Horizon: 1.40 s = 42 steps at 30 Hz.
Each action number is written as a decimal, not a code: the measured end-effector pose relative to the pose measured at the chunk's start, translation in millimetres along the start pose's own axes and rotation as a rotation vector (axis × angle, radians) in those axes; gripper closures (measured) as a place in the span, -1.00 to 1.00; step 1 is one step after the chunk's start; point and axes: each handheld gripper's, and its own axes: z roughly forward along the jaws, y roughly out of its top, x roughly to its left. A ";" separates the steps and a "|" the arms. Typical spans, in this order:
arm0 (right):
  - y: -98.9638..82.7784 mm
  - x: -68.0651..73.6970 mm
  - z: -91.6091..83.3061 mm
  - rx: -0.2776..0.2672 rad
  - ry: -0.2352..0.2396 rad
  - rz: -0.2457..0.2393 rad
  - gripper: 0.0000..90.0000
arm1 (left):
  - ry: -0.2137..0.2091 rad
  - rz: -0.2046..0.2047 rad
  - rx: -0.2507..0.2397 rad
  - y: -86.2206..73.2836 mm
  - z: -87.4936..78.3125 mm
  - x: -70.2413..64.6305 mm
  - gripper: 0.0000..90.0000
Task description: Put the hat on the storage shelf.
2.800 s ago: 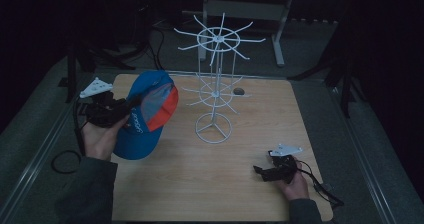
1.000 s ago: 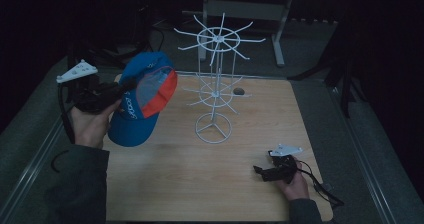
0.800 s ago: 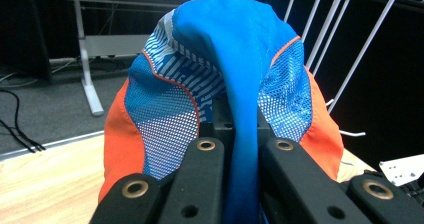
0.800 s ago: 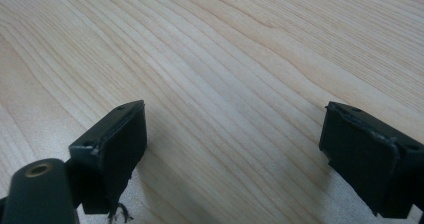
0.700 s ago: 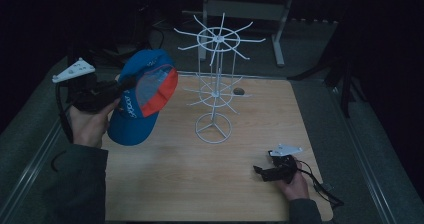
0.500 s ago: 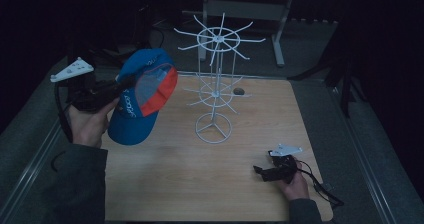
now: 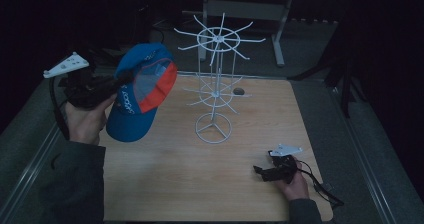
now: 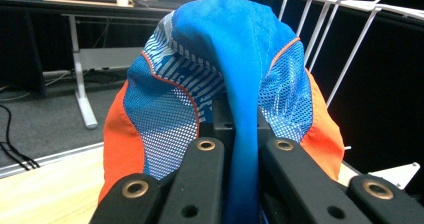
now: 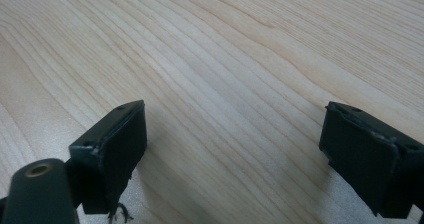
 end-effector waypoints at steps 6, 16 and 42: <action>0.0 0.0 0.0 0.000 0.000 0.000 -0.74 | -0.008 -0.002 -0.011 3.0 -2.0 -1.6 1.00; 0.0 0.0 0.0 0.000 0.000 0.000 -0.75 | -0.029 -0.001 -0.027 10.5 -6.3 -5.9 1.00; 0.0 0.0 0.0 0.000 0.000 0.000 -0.75 | -0.071 -0.075 -0.083 29.7 -13.8 -10.4 1.00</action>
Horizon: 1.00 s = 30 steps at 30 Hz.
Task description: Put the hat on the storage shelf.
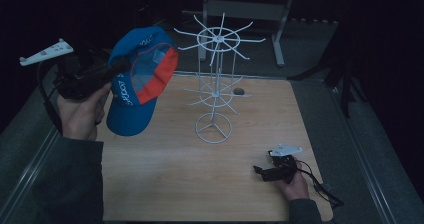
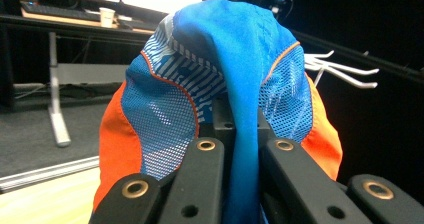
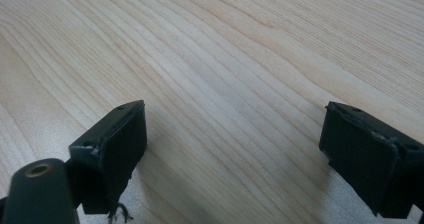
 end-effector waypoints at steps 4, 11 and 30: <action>0.0 0.0 0.0 0.000 0.000 0.000 -0.75 | -0.007 -0.006 -0.014 4.7 -0.6 -1.3 1.00; 0.0 0.0 0.0 0.000 0.000 0.000 -0.75 | -0.019 -0.017 -0.038 12.2 -3.5 -3.4 1.00; 0.0 0.0 0.0 0.000 0.000 0.000 -0.75 | -0.221 0.012 -0.050 6.2 0.6 -6.1 1.00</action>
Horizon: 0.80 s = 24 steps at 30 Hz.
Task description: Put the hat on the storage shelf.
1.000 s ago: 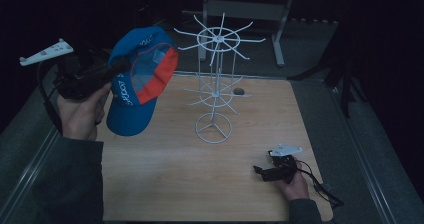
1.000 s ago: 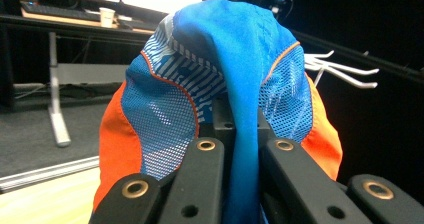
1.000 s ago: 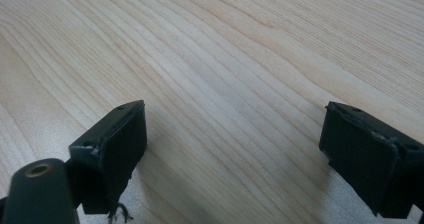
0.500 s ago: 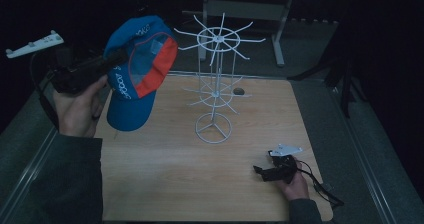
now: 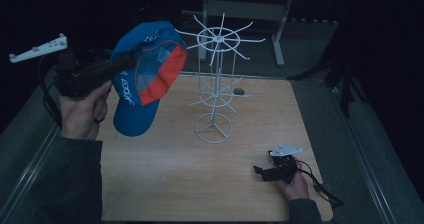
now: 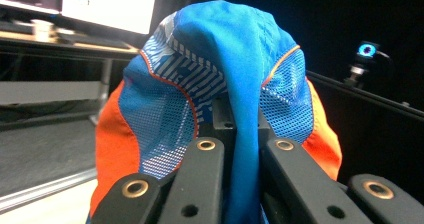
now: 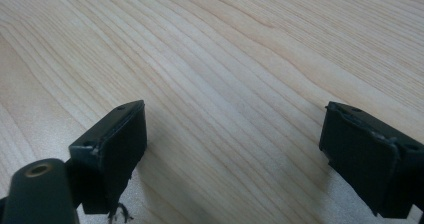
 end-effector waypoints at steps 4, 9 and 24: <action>0.0 0.0 0.0 0.000 0.000 0.000 -0.74 | -0.033 0.003 0.015 -5.0 0.4 1.8 1.00; 0.0 0.0 0.0 0.000 0.000 0.000 -0.75 | -0.069 -0.020 0.033 -19.6 -1.3 12.5 1.00; 0.0 0.0 0.0 0.000 0.000 -0.001 -0.75 | 0.051 0.037 0.288 -46.4 18.3 19.0 0.84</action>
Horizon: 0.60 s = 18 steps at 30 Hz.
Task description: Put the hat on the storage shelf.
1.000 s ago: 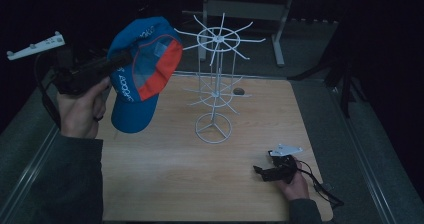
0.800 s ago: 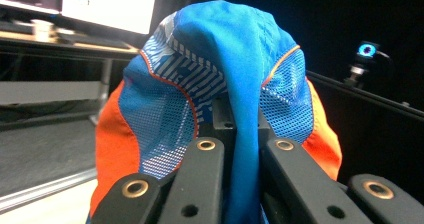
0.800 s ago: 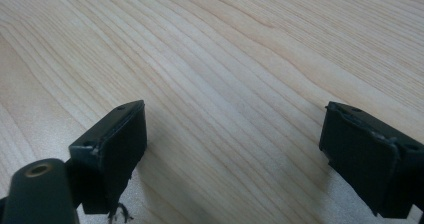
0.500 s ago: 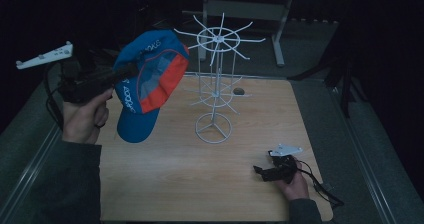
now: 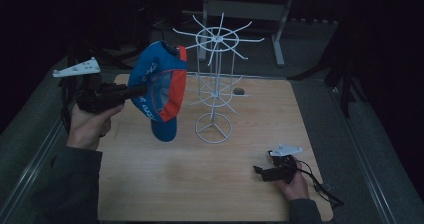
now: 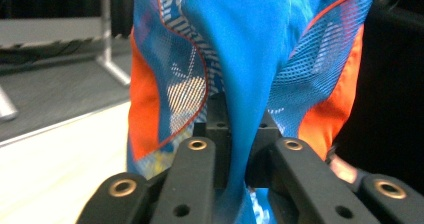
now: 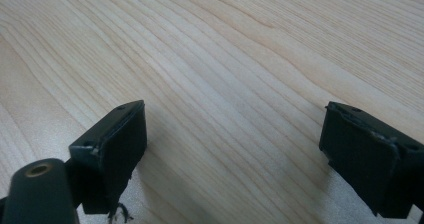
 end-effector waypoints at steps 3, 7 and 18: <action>0.0 -0.1 0.0 0.000 0.000 -0.001 -0.74 | 0.013 0.007 0.015 1.2 5.8 -2.8 0.76; 0.0 0.1 0.0 0.001 0.000 0.001 -0.75 | 0.047 0.014 0.038 0.7 11.6 -4.7 0.61; 0.0 0.0 -0.1 0.001 0.000 0.000 -0.75 | 0.144 0.048 0.071 -0.5 8.6 -9.6 0.15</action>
